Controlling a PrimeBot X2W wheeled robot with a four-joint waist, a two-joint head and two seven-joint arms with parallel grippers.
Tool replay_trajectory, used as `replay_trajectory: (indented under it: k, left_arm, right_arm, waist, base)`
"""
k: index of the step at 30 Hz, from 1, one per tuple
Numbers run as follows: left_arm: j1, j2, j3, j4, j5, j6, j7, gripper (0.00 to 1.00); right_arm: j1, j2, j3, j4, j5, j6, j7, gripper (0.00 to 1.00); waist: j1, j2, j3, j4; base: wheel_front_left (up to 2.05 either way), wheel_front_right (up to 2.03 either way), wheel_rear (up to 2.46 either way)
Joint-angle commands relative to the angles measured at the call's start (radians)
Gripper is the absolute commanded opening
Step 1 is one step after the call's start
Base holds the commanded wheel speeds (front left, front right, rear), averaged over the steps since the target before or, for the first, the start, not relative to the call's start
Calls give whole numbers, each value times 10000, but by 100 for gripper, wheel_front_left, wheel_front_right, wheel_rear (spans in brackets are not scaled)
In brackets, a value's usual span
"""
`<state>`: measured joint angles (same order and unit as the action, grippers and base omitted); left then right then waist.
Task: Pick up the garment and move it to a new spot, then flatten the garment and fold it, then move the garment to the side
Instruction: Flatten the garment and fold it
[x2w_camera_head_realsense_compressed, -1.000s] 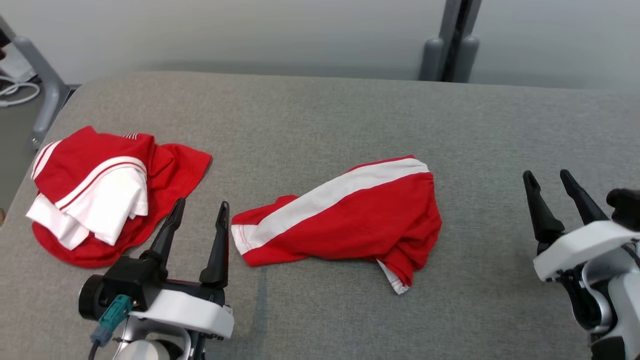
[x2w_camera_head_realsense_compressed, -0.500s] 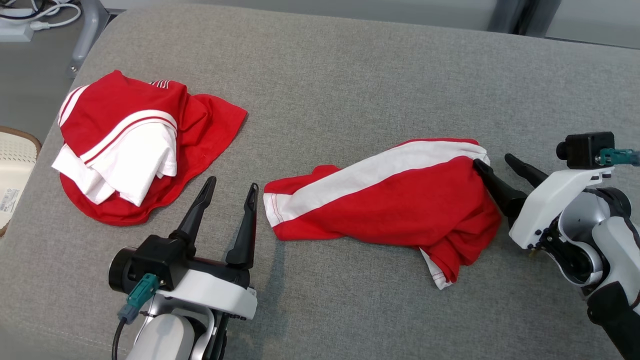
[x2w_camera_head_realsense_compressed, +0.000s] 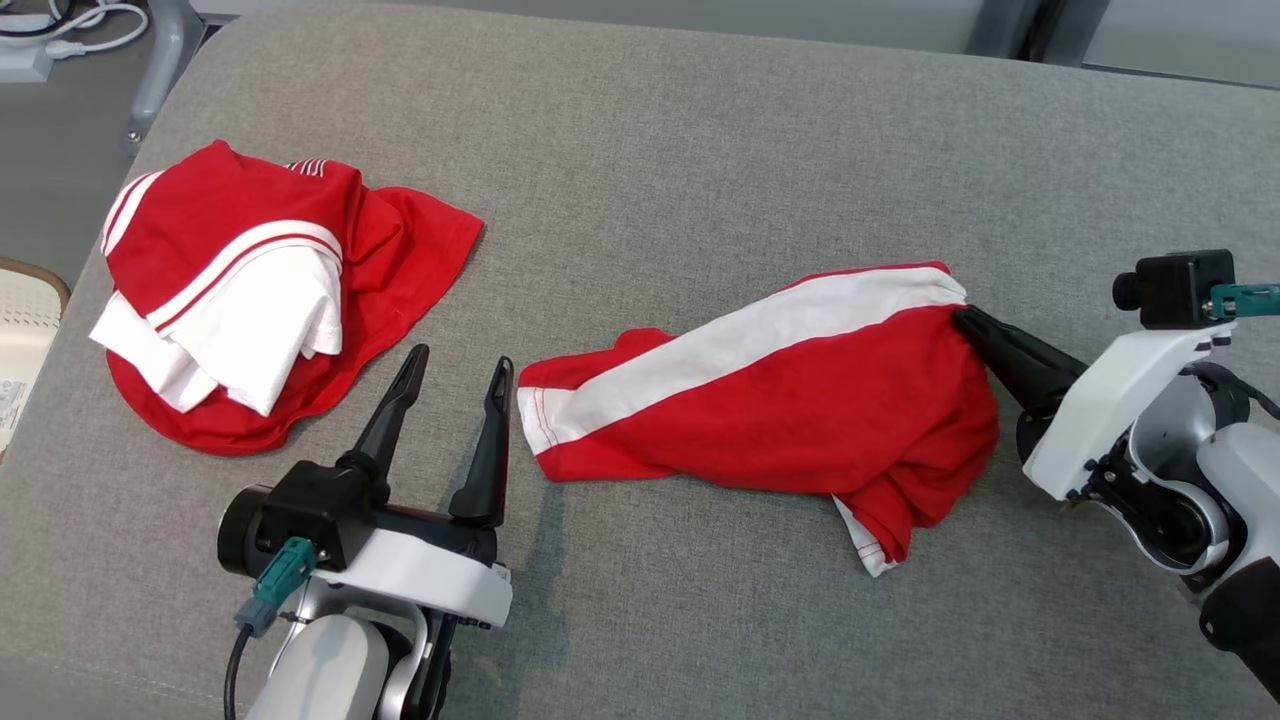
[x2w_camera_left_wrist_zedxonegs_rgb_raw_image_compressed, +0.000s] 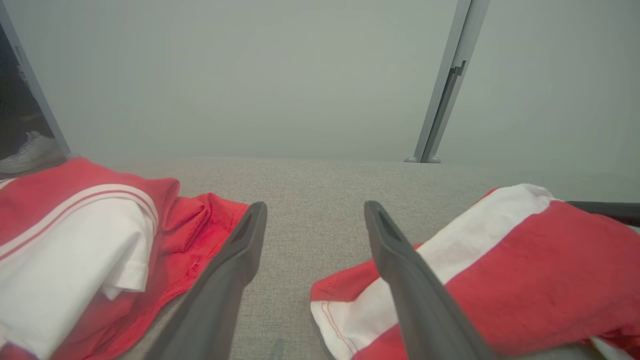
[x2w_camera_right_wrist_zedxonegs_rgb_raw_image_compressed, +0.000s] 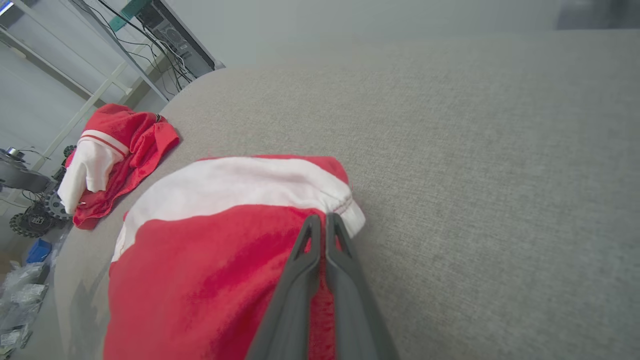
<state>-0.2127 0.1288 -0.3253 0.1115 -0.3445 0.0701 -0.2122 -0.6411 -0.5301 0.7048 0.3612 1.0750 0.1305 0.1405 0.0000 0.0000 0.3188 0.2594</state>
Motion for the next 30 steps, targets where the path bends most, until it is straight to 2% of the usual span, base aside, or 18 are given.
replay_trajectory:
  k: [1, 9, 14, 17, 20, 23, 30]
  left_arm:
    - [-136, 64, 63, 44, -48, 19, -81, 100]
    - [5, 206, 165, 2, -92, 134, -108, 100]
    - [160, 367, 255, -143, -102, 246, -18, 100]
    - [228, 451, 311, -238, -126, 296, 52, 100]
    - [370, 515, 317, -333, -151, 351, 145, 100]
    - [415, 549, 291, -412, -189, 370, 233, 100]
    - [486, 617, 157, -478, -231, 354, 429, 100]
  right_arm:
    - [-31, -227, 108, -166, 22, 4, -397, 0]
    - [-42, -933, 297, -1129, -642, 3, -1797, 0]
    - [213, -1416, 27, -1935, -1816, 3, -2143, 0]
    - [678, -1543, -346, -2552, -2677, 3, -2000, 0]
    - [1621, -1272, -698, -3058, -3479, 3, -1489, 0]
    - [2698, -686, -987, -3308, -3987, 3, -1044, 0]
    - [4273, 734, -1297, -2843, -4861, 3, -1051, 0]
  waist:
    - [0, 0, -48, -52]
    - [0, 0, -309, -479]
    - [0, 0, -506, -897]
    - [0, 0, -626, -1131]
    - [0, 0, -728, -1352]
    - [0, 0, -799, -1535]
    - [0, 0, -900, -1806]
  base:
    - [0, 0, 0]
    - [0, 0, 0]
    - [0, 0, 0]
    - [0, 0, 0]
    - [0, 0, 0]
    - [0, 0, 0]
    - [0, 0, 0]
